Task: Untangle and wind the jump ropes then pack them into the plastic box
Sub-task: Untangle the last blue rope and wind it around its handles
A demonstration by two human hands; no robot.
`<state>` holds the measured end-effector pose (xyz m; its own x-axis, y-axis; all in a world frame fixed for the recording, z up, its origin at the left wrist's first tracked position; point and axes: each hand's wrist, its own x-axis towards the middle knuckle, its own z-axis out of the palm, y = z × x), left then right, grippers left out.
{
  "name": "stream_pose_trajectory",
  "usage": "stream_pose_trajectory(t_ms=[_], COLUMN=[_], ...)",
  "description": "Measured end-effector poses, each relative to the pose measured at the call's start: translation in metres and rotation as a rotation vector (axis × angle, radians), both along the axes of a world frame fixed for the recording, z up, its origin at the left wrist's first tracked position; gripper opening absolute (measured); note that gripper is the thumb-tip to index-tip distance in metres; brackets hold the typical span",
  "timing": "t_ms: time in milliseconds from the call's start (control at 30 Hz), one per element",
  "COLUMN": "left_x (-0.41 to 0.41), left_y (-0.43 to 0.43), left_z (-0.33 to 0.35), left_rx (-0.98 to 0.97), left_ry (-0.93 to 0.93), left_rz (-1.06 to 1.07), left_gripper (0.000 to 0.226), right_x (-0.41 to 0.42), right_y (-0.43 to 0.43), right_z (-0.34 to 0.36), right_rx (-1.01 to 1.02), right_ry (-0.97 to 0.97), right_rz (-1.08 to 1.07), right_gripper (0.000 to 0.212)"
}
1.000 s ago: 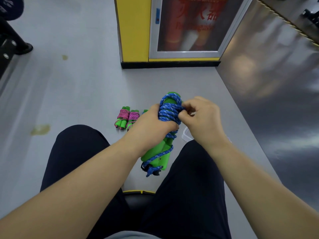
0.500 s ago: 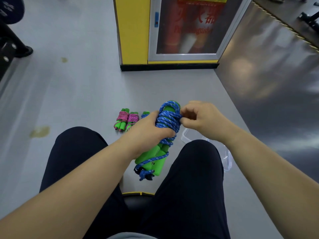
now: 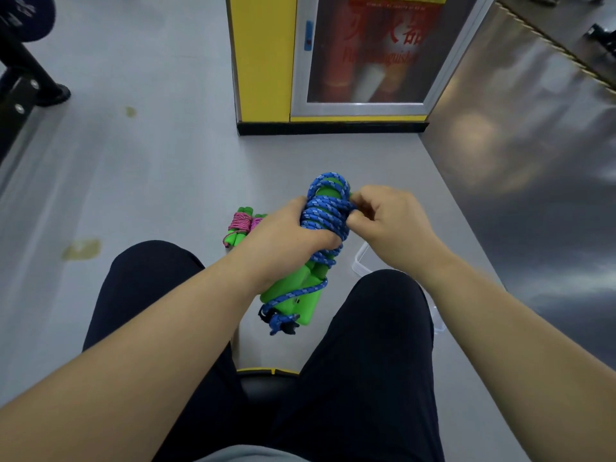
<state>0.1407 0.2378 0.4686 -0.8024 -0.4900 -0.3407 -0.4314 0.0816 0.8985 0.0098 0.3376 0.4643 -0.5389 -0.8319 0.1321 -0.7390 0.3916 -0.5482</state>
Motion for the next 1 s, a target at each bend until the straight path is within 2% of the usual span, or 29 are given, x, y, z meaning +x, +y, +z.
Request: stream_pose_trajectory(t_ms=[33, 133, 200, 300, 367, 500, 600, 667, 800, 900, 1000], left_x=[0.000, 0.001, 0.003, 0.005, 0.007, 0.009, 0.008, 0.008, 0.010, 0.009, 0.007], left_y=[-0.001, -0.004, -0.004, -0.003, -0.003, -0.002, 0.002, 0.005, 0.016, 0.018, 0.011], left_z=[0.000, 0.001, 0.001, -0.003, -0.004, -0.007, -0.011, -0.013, -0.016, -0.018, -0.015], left_rx=[0.031, 0.214, 0.324, 0.389, 0.407, 0.384, 0.315, 0.244, 0.199, 0.222, 0.371], left_ry=[0.001, 0.013, 0.009, 0.012, 0.015, -0.008, -0.022, -0.039, -0.029, -0.018, -0.002], left_rz=[-0.011, -0.061, -0.092, -0.095, -0.090, -0.102, -0.091, -0.096, -0.107, -0.057, 0.009], left_gripper=[0.037, 0.038, 0.039, 0.037, 0.037, 0.037, 0.047, 0.053, 0.040, 0.036, 0.033], right_x=[-0.002, -0.006, -0.012, -0.020, -0.022, -0.020, -0.016, -0.017, -0.022, -0.018, -0.003], right_y=[0.001, 0.008, 0.013, 0.019, 0.021, 0.024, 0.022, 0.022, 0.027, 0.030, 0.025], right_z=[0.001, 0.012, 0.016, 0.015, 0.011, 0.007, 0.010, 0.013, 0.016, 0.011, 0.001], right_rx=[-0.018, -0.050, 0.015, 0.147, 0.145, 0.156, 0.205, 0.262, 0.345, 0.282, -0.056], right_ry=[-0.127, -0.469, -0.600, -0.619, -0.657, -0.721, -0.682, -0.656, -0.839, -0.735, -0.715], right_rz=[0.013, 0.045, 0.083, 0.131, 0.114, 0.122, 0.133, 0.146, 0.183, 0.130, -0.009], right_gripper=[0.010, 0.024, 0.026, 0.019, 0.014, 0.008, 0.003, 0.009, 0.019, 0.012, 0.007])
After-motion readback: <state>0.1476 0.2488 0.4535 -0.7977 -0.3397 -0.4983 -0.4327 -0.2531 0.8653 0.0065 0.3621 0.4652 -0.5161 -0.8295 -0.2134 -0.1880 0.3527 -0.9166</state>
